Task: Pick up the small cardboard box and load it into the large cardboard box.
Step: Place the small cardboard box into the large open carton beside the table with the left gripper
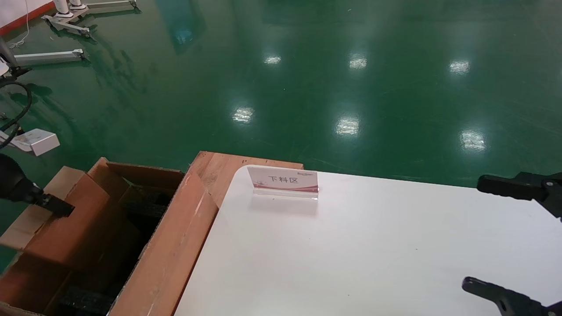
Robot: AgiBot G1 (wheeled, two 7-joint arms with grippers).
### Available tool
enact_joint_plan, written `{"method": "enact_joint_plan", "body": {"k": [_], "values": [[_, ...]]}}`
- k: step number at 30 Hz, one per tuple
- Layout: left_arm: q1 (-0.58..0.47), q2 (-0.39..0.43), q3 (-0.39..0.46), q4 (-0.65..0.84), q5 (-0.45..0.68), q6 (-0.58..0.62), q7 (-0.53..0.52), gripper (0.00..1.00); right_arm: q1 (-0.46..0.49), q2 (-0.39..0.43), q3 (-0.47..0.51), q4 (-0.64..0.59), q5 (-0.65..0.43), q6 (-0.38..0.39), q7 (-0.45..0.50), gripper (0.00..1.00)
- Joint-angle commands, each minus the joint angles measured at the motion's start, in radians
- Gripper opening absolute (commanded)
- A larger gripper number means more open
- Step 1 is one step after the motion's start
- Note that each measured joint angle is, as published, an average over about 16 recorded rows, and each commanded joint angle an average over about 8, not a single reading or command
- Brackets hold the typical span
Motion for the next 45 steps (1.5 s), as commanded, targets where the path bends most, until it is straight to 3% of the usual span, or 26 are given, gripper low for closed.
{"method": "enact_joint_plan", "body": {"k": [1,11,27,28,35,36,45], "values": [[0.038,0.004,-0.008,0.026,-0.011,-0.036,0.010,0.00,0.000,0.000,0.000,0.000,0.000,0.000,0.000,1.00],[0.161,0.009,-0.036,0.099,-0.055,-0.081,0.044,0.00,0.000,0.000,-0.001,0.000,0.000,0.000,0.000,1.00],[0.263,0.037,-0.059,0.162,-0.091,-0.062,0.062,0.01,0.000,0.001,-0.002,0.000,0.001,0.001,-0.001,1.00],[0.267,0.039,-0.060,0.165,-0.092,-0.061,0.063,0.08,0.000,0.001,-0.002,0.000,0.001,0.001,-0.001,1.00],[0.286,0.048,-0.063,0.178,-0.096,-0.058,0.077,0.94,0.000,0.001,-0.002,0.000,0.001,0.001,-0.001,1.00],[0.288,0.049,-0.063,0.179,-0.096,-0.058,0.078,1.00,0.000,0.001,-0.002,0.000,0.001,0.001,-0.001,1.00],[0.287,0.049,-0.062,0.180,-0.095,-0.058,0.077,1.00,0.000,0.001,-0.002,0.000,0.001,0.001,-0.001,1.00]]}}
